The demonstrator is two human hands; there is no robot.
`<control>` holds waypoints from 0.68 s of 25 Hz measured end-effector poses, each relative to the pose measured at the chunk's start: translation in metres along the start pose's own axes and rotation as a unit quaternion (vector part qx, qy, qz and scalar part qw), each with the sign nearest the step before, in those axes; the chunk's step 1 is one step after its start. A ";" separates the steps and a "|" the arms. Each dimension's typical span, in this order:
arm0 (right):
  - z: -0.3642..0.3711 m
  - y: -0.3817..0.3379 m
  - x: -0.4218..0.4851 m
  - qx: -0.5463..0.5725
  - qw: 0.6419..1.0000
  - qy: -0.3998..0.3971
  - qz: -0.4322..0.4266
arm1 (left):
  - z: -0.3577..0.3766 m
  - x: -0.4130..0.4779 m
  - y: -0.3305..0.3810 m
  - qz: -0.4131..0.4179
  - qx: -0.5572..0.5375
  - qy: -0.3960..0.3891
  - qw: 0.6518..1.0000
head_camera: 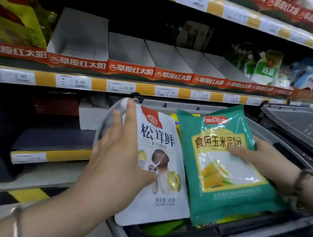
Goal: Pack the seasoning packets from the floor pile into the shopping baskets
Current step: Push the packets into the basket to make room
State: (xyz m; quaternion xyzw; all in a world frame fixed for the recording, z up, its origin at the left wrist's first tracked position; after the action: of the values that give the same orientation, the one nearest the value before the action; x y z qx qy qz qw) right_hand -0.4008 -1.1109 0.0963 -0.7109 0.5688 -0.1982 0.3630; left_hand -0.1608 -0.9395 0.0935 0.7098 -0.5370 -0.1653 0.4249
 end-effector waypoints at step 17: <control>0.053 -0.043 -0.009 -0.561 0.757 -0.051 -0.332 | 0.044 0.044 -0.024 -0.089 0.305 -0.370 0.873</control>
State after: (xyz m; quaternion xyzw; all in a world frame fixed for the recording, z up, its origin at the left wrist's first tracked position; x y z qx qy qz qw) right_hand -0.3377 -1.0832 0.0945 -0.9404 0.2872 0.0850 -0.1612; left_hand -0.1604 -0.9967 0.0586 0.7361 -0.6130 -0.2812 -0.0585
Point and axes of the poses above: each hand's wrist, its own x-axis towards the middle knuckle, its own z-axis out of the palm, y = z × x, the point moved 3 cm from there along x, towards the middle knuckle, and after that the axes turned 11 degrees about -x, right-handed, at the moved point
